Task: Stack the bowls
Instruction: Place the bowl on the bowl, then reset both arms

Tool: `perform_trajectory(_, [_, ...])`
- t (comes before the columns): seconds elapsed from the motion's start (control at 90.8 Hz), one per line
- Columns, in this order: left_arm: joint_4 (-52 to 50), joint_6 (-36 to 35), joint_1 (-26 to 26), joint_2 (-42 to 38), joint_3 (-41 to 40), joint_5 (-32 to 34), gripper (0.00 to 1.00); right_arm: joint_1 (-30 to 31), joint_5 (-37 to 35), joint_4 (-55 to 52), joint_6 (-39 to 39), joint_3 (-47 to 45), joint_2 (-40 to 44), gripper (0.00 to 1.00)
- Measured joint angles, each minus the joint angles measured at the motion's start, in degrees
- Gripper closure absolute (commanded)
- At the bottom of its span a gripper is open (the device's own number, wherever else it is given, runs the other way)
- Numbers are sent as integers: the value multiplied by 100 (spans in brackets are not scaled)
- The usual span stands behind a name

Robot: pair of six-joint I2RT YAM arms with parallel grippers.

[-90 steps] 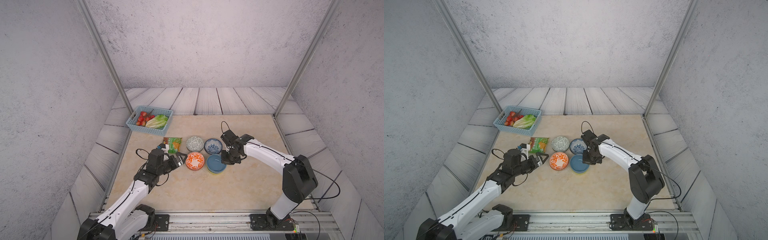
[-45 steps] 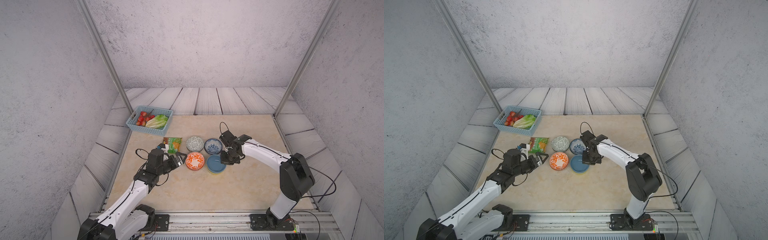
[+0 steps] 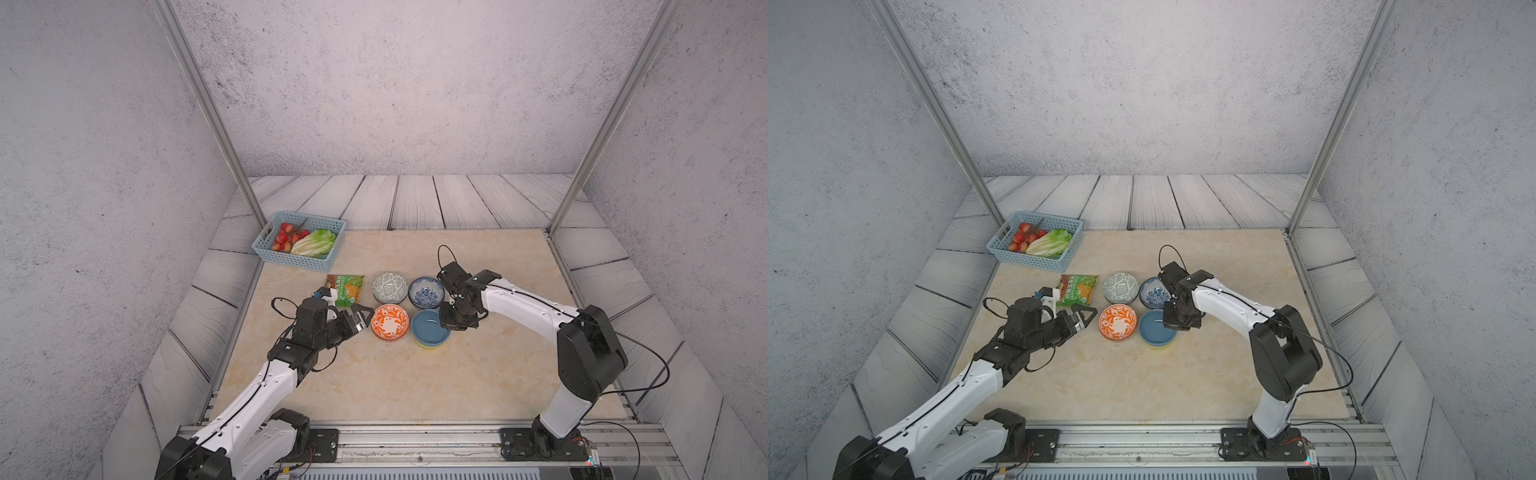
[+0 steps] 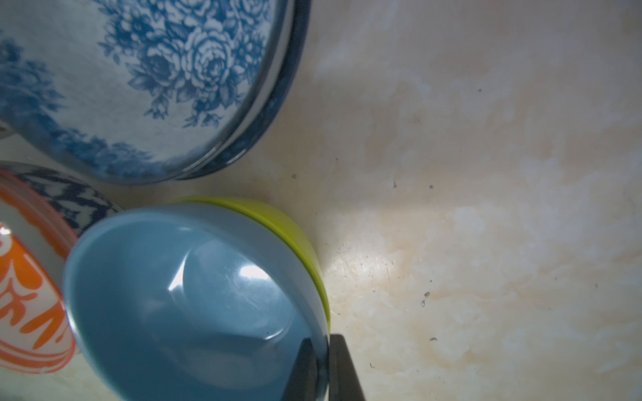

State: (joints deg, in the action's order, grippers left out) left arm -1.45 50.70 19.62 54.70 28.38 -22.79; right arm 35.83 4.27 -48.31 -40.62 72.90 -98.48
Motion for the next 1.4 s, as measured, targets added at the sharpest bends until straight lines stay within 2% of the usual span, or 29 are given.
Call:
perform_trajectory(0.143, [0, 15, -2, 2, 0, 0, 0, 7, -52, 15, -17, 0, 0, 74])
perform_trajectory(0.429, [-11, 15, -28, 0, 0, 0, 0, 13, -341, -48, -33, 0, 232, 69])
perform_trajectory(0.572, [-120, 15, -28, -15, 0, 2, 0, 11, -750, -94, 22, -2, 623, 68])
perform_trajectory(0.705, [-269, 15, -28, -122, 2, 22, 0, 11, -1340, -44, 155, -151, 1211, 64])
perform_trajectory(0.815, [-428, 17, -28, -304, 2, 120, 0, 2, -1969, 129, 289, -446, 1840, 51])
perform_trajectory(0.87, [-540, 28, -28, -409, 2, 225, 0, -17, -2319, 297, 389, -667, 2166, 10])
perform_trajectory(0.881, [-566, 35, -28, -428, 2, 245, 0, -22, -2385, 341, 387, -717, 2232, 6])
perform_trajectory(0.936, [-675, 37, -28, -557, 4, 372, 0, -39, -2741, 562, 553, -979, 2535, 1])
perform_trajectory(1.057, [-929, 59, -28, -876, 87, 785, 0, -79, -3622, 1296, 966, -1744, 3215, 1])
perform_trajectory(1.2, [-1215, -87, -28, -1152, 463, 1786, 0, -232, -4446, 2492, 1593, -2750, 3906, 1])
perform_trajectory(1.398, [-1303, -1174, -37, -533, 1370, 3578, 0, -837, -5090, 4544, 2479, -4146, 4402, 1])
